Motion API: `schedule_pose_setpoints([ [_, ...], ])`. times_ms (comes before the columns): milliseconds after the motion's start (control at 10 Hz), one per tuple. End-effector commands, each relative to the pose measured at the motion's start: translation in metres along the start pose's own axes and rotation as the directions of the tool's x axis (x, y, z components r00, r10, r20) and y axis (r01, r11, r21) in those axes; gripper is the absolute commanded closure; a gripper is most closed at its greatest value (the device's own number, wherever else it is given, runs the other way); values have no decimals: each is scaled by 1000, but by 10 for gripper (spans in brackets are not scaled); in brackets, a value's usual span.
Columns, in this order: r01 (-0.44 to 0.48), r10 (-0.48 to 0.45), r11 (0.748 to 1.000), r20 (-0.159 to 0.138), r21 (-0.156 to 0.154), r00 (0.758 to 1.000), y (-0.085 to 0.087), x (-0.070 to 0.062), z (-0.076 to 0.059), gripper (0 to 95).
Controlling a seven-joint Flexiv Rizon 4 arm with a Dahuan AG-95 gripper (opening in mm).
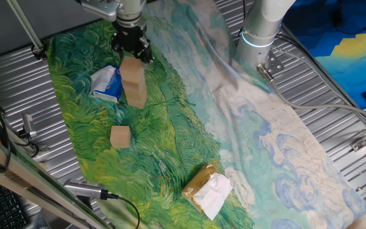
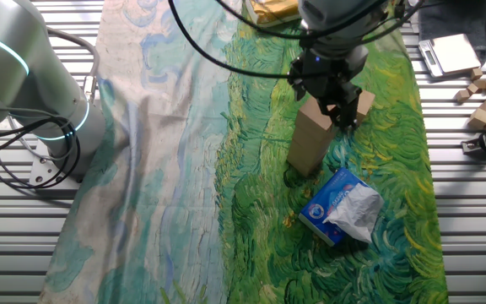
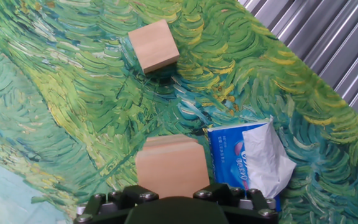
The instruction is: Stack the blocks in a vertical line of five
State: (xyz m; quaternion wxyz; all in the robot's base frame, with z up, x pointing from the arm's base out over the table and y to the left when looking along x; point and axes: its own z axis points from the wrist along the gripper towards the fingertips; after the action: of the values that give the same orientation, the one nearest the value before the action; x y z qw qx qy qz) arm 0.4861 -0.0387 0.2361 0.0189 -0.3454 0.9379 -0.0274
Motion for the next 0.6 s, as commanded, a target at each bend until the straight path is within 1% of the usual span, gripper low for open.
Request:
schedule_pose_setpoints([
  [100, 2, -3, 1000, -5, -10, 1000, 4, 0, -11, 190],
  [200, 4, -4, 1000, -20, -20, 1000, 10, -2, -25, 190],
  [300, -18, 17, 1000, -39, -25, 999, 13, -8, -37, 190],
  [400, -15, 14, 1000, -49, -18, 999, 13, -18, -43, 380],
  [500, 5, -6, 1000, -54, -20, 999, 14, -31, -49, 380],
  [600, 19, -20, 999, -48, -26, 999, 16, -50, -50, 380],
])
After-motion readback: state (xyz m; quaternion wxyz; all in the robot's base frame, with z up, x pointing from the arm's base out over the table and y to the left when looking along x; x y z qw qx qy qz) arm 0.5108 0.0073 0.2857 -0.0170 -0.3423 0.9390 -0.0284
